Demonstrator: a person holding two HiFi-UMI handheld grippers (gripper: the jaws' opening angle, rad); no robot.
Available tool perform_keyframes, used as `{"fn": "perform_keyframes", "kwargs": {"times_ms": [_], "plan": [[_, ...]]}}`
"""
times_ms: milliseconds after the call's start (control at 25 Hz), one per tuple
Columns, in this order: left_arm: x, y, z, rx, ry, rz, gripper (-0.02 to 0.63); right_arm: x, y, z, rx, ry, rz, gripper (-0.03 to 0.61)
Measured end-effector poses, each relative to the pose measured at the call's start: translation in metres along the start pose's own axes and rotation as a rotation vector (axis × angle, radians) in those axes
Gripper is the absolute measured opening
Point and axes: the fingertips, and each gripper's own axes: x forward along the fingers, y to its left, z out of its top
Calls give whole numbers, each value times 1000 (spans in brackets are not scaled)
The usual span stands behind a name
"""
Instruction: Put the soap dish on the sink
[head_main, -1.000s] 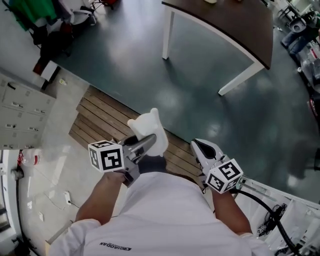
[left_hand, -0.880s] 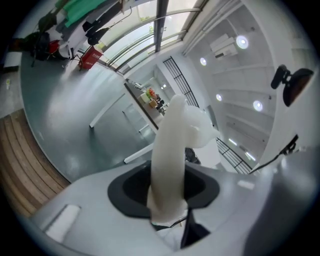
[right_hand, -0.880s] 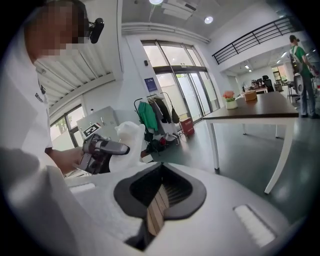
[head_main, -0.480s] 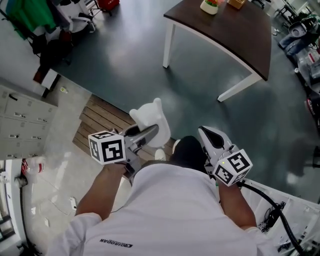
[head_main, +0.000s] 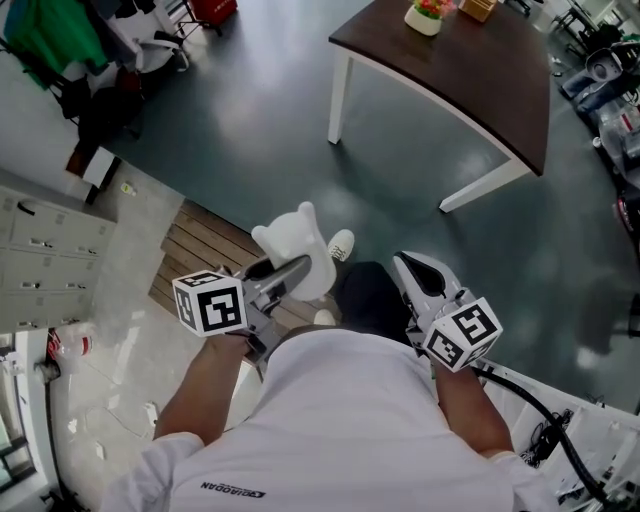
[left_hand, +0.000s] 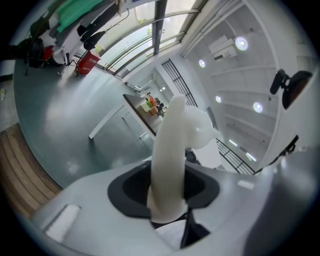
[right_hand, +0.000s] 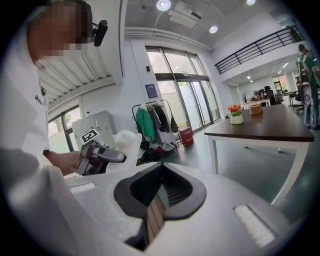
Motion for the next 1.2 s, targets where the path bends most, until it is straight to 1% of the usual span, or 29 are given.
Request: {"fn": "perform_keyframes", "kwargs": {"times_ms": [200, 360, 480, 640, 720, 840, 1000, 1120, 1200], "plan": [[14, 21, 23, -60, -3, -3, 161, 35, -16, 2, 35, 32, 26, 2], [34, 35, 45, -62, 26, -5, 161, 71, -42, 10, 59, 35, 25, 2], [57, 43, 76, -64, 54, -20, 161, 101, -67, 25, 73, 35, 21, 2], [92, 35, 140, -53, 78, -65, 161, 136, -99, 67, 82, 17, 2, 2], [107, 24, 171, -34, 97, -79, 161, 147, -114, 95, 84, -2, -8, 2], [123, -1, 206, 7, 128, -91, 161, 147, -131, 140, 61, -39, -19, 2], [136, -26, 238, 40, 143, -107, 161, 145, -153, 184, 36, -93, -41, 2], [141, -27, 255, 61, 161, -96, 161, 147, -163, 208, 22, -138, -51, 2], [150, -26, 262, 61, 178, -92, 161, 145, -172, 215, 19, -153, -67, 2]]}}
